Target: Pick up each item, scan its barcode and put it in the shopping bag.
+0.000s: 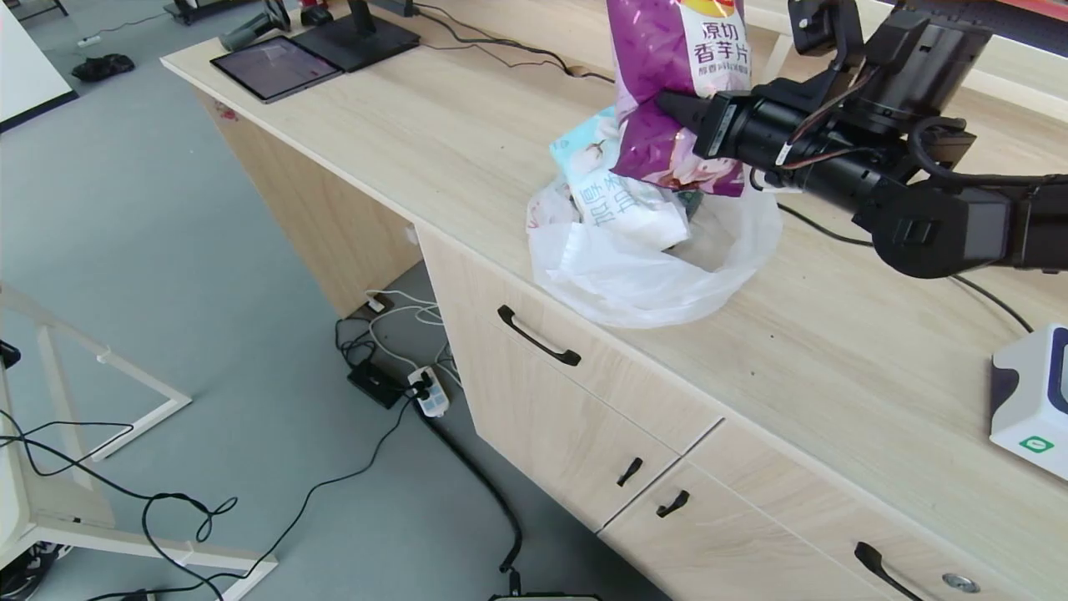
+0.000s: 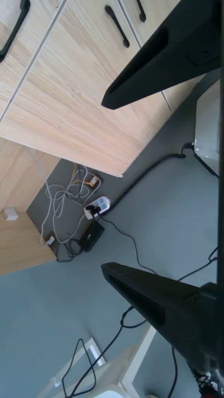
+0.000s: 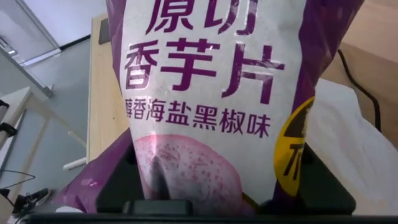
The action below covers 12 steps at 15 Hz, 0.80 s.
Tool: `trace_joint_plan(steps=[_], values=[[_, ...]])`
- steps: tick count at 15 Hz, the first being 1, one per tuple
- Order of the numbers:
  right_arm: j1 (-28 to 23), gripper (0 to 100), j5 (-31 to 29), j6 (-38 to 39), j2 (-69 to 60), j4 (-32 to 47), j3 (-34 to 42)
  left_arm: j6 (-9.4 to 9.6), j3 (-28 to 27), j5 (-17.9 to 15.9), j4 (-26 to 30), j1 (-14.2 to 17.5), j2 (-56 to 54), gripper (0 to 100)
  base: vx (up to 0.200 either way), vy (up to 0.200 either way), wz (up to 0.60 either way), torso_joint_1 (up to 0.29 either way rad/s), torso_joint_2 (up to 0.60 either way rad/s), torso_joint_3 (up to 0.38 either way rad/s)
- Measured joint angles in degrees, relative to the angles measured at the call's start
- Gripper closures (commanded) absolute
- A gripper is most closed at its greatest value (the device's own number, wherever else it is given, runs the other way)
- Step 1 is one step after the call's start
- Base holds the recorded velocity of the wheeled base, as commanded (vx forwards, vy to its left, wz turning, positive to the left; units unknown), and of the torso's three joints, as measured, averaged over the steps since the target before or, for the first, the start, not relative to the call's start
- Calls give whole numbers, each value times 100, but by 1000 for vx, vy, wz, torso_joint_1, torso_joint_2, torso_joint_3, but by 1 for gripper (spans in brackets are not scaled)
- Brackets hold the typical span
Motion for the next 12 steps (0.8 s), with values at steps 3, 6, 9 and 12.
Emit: trace_joint_plan(steps=[3, 6, 9, 12], values=[[-38, 100, 33, -216, -223, -457, 866, 0, 0, -1, -2, 0, 0, 0, 0, 0, 0, 0, 0, 0], [-33, 100, 29, -311, -333, -1115, 1590, 0, 0, 2, 0, 0, 0, 0, 0, 0, 0, 0, 0, 0], [-62, 100, 9, -251, -324, -1297, 1720, 0, 0, -1, 0, 0, 0, 0, 0, 0, 0, 0, 0, 0], [-158, 0, 11, -246, -294, -1282, 1720, -1, 0, 0, 0, 0, 0, 0, 0, 0, 0, 0, 0, 0]])
